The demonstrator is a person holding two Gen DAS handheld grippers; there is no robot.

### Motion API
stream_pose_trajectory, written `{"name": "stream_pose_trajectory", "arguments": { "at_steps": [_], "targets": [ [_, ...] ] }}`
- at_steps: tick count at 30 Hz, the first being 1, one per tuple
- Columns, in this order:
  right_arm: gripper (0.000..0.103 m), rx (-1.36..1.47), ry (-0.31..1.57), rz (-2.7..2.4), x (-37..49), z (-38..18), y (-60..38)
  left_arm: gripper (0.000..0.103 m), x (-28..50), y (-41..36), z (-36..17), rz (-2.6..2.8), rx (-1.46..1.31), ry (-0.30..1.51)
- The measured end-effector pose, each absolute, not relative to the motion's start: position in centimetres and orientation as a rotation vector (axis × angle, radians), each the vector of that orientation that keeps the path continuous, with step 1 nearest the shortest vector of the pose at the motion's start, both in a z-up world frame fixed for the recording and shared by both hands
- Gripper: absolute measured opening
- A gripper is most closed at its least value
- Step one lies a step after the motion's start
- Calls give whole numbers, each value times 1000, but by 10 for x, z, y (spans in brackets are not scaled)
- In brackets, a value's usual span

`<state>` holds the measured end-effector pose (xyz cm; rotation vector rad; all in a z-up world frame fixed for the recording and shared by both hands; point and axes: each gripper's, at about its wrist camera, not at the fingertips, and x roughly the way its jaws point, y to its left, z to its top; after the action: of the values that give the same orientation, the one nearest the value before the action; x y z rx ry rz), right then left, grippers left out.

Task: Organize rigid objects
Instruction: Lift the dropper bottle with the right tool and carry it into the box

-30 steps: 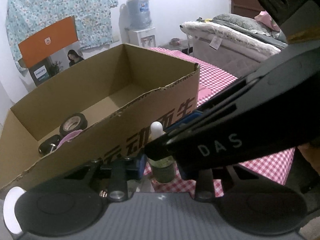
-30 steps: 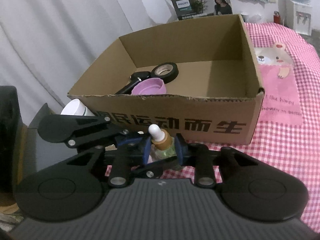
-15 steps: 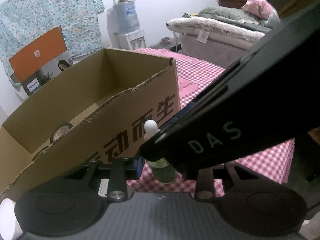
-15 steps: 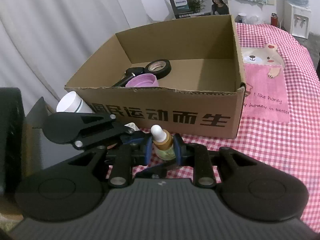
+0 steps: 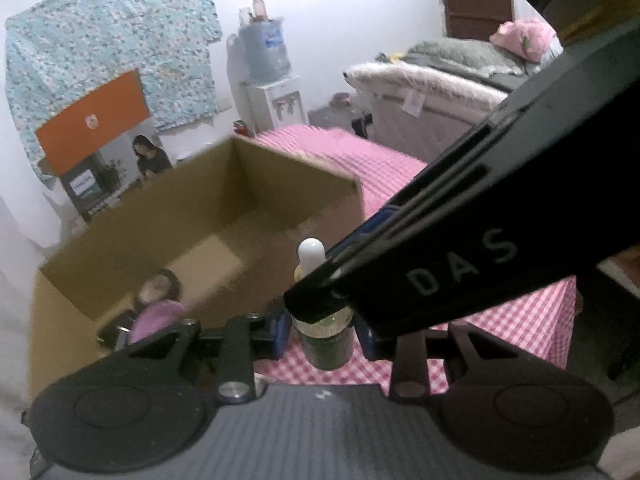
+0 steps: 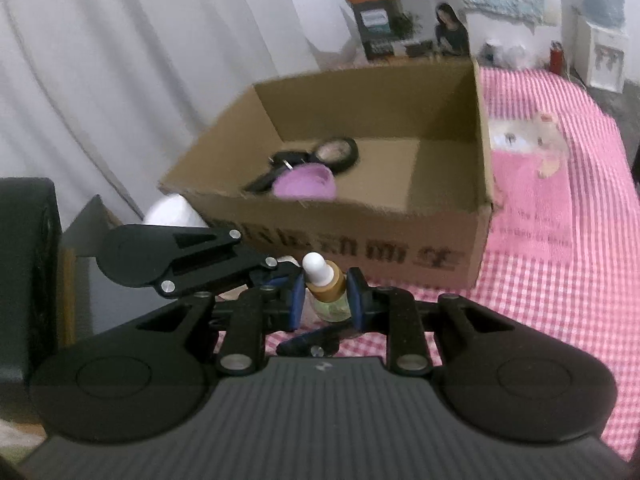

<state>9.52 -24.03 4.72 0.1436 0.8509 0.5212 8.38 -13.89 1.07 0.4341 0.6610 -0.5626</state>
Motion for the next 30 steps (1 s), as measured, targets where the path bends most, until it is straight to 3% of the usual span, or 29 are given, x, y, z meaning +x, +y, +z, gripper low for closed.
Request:
{"name": "stream_pose_trajectory", "arguments": {
  "at_steps": [7, 13, 22, 30],
  "targets": [
    [21, 79, 745, 646, 116, 121, -225, 34, 106, -112, 86, -530, 395, 587],
    [21, 82, 764, 714, 181, 145, -212, 33, 169, -105, 104, -487, 391, 624],
    [21, 157, 911, 702, 301, 104, -210, 33, 281, -102, 64, -483, 351, 769],
    [21, 154, 1013, 664, 363, 48, -208, 33, 334, -107, 23, -488, 356, 872]
  ]
}}
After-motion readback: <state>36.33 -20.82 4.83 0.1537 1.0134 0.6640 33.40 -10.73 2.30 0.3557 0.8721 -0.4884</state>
